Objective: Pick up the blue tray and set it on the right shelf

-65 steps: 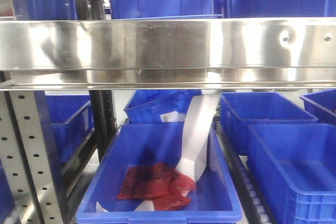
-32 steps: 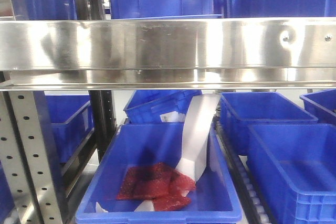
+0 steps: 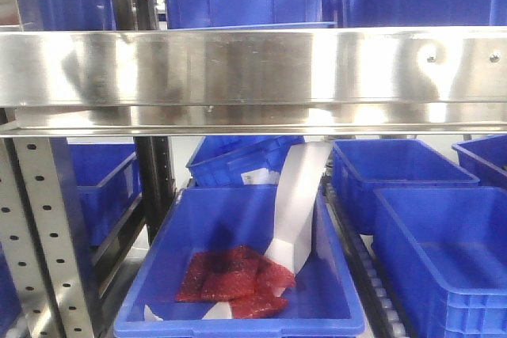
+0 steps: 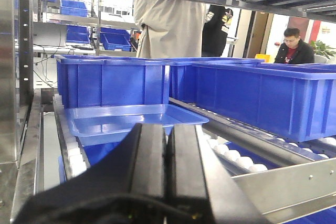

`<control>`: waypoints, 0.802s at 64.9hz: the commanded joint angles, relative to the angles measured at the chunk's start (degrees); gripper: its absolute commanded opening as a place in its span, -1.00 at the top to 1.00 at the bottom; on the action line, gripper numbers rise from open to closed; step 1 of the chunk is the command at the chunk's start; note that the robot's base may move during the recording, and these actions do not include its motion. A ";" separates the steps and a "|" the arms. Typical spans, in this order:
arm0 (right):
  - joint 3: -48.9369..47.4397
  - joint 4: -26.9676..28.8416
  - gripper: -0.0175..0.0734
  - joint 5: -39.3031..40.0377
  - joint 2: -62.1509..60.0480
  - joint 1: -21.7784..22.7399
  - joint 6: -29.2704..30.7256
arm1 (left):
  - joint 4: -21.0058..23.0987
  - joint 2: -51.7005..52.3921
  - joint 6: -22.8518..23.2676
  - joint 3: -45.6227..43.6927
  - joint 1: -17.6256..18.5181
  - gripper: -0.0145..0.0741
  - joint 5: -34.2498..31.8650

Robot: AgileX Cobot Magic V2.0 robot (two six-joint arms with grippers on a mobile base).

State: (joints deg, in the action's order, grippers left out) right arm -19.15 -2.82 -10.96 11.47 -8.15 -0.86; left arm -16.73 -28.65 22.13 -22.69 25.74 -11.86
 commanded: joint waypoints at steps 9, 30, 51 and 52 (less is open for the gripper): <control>10.98 3.51 0.49 15.99 -7.48 9.78 3.54 | 0.22 0.03 0.21 -1.73 0.51 0.78 -4.91; 19.47 7.49 0.49 15.19 -13.26 10.08 2.96 | 0.22 -0.08 0.21 -1.73 0.51 0.78 -5.03; 19.47 7.49 0.49 15.17 -13.25 10.08 2.96 | 0.22 -0.08 0.21 -1.73 0.51 0.78 -5.12; 19.47 7.49 0.49 15.17 -13.25 10.08 2.96 | 0.22 -0.08 0.21 -1.73 0.51 0.78 -5.12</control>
State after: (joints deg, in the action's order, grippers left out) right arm 1.70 4.42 -0.87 -0.62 1.50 2.01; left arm -16.73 -28.65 22.13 -22.69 25.74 -11.86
